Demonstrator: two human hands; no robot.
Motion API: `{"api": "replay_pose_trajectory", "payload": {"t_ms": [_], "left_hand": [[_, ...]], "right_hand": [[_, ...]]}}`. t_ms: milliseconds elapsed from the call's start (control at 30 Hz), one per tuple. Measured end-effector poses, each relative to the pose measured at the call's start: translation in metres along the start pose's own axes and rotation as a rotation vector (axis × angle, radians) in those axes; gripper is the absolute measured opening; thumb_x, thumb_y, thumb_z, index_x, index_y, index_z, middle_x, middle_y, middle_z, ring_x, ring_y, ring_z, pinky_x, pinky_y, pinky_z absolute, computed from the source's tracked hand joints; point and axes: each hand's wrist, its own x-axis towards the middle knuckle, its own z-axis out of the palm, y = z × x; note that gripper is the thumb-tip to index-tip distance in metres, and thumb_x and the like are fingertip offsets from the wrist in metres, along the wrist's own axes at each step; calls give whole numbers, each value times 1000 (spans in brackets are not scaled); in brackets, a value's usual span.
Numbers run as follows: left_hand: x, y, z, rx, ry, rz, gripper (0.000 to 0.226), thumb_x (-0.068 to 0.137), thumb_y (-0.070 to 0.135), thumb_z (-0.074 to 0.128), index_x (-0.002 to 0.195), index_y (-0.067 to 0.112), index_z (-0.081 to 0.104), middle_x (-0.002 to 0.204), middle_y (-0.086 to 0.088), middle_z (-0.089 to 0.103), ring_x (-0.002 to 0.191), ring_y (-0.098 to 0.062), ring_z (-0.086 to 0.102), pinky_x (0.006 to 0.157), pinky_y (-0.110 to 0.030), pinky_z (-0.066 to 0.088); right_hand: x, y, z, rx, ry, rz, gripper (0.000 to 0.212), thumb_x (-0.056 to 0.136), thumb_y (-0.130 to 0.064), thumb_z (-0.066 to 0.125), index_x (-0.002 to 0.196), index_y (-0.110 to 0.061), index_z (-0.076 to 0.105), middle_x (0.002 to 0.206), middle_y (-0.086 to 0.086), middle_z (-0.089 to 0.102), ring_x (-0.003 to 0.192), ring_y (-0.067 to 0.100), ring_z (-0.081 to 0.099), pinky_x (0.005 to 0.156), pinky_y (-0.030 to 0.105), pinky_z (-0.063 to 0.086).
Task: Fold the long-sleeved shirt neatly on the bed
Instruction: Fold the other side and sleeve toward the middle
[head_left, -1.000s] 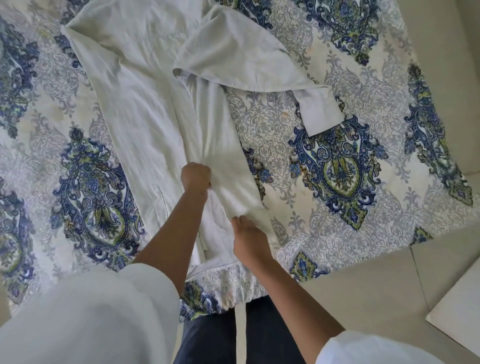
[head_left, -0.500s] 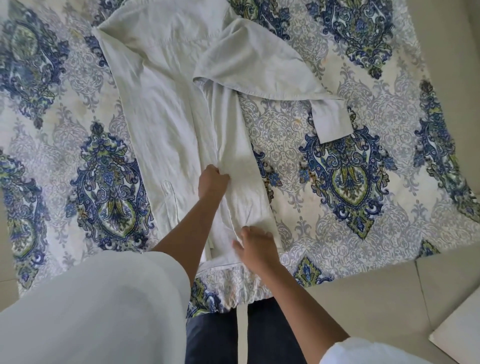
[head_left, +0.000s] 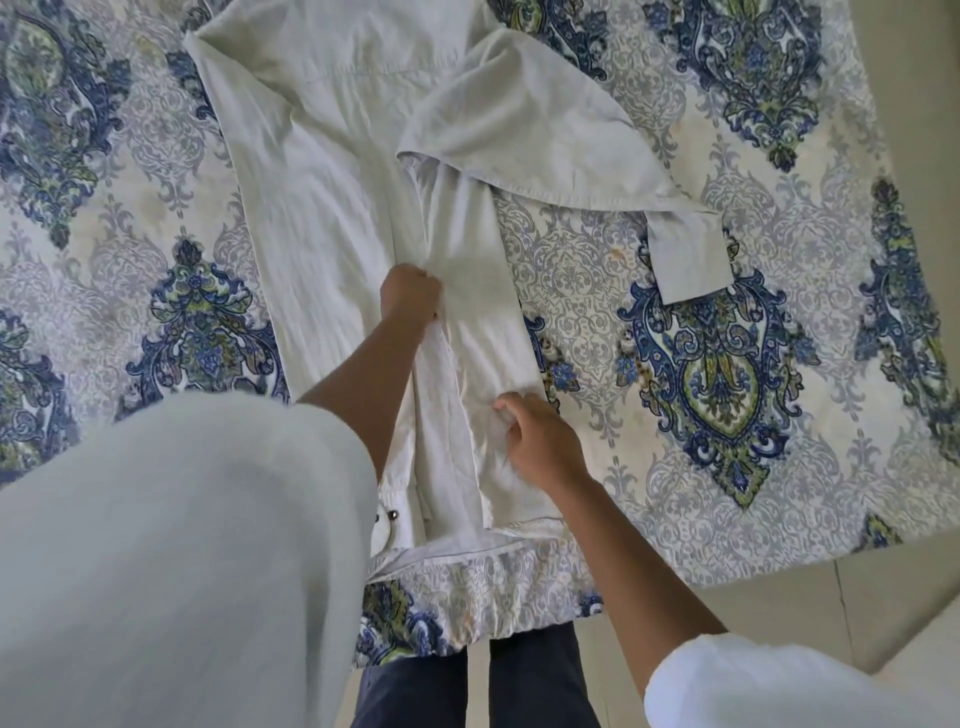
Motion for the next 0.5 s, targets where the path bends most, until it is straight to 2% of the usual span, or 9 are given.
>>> {"api": "replay_pose_trajectory", "payload": {"t_ms": [67, 133, 200, 267, 333, 467, 500], "left_hand": [[3, 1, 1, -10, -8, 56, 11, 86, 15, 58, 79, 6, 56, 68, -4, 55, 61, -21, 57, 61, -29, 51], [12, 5, 0, -91, -37, 33, 17, 87, 11, 58, 70, 9, 54, 68, -4, 54, 61, -20, 55, 61, -31, 51], [23, 12, -2, -100, -54, -8, 28, 89, 7, 53, 64, 18, 47, 67, 1, 49, 61, -15, 52, 56, -26, 49], [28, 19, 1, -48, -32, -27, 30, 88, 11, 53, 62, 20, 42, 67, 3, 47, 70, -18, 54, 60, -27, 51], [30, 25, 4, -56, 38, -19, 25, 85, 13, 57, 63, 14, 44, 67, -1, 49, 78, -24, 55, 68, -31, 49], [32, 38, 3, 8, 151, 16, 7, 86, 5, 49, 82, 3, 55, 76, -6, 53, 91, -29, 60, 67, -30, 42], [32, 41, 3, 59, 190, 21, 13, 87, 4, 46, 92, 0, 57, 85, -7, 56, 94, -28, 60, 69, -30, 43]], "right_hand": [[14, -5, -11, 90, -23, 52, 27, 92, -9, 41, 113, -15, 57, 116, 4, 59, 100, 23, 59, 76, 30, 47], [29, -13, -20, 138, 61, 39, 26, 92, -8, 42, 109, -13, 60, 113, 4, 62, 98, 24, 61, 79, 33, 48], [49, -22, -27, 152, 151, -22, 28, 91, -7, 43, 113, -13, 60, 111, 7, 61, 98, 24, 61, 79, 37, 50], [71, -31, -34, 150, 159, -73, 33, 91, -6, 44, 119, -13, 58, 112, 10, 58, 101, 25, 58, 81, 39, 50], [92, -37, -40, 138, 146, -83, 37, 90, -4, 43, 124, -13, 56, 116, 11, 55, 108, 25, 54, 86, 39, 49], [129, -41, -55, 145, 144, -46, 40, 89, -2, 41, 125, -15, 54, 116, 9, 52, 107, 24, 53, 83, 31, 46], [137, -42, -59, 153, 137, -22, 39, 89, -2, 40, 122, -15, 56, 116, 9, 52, 105, 25, 54, 83, 30, 45]]}}
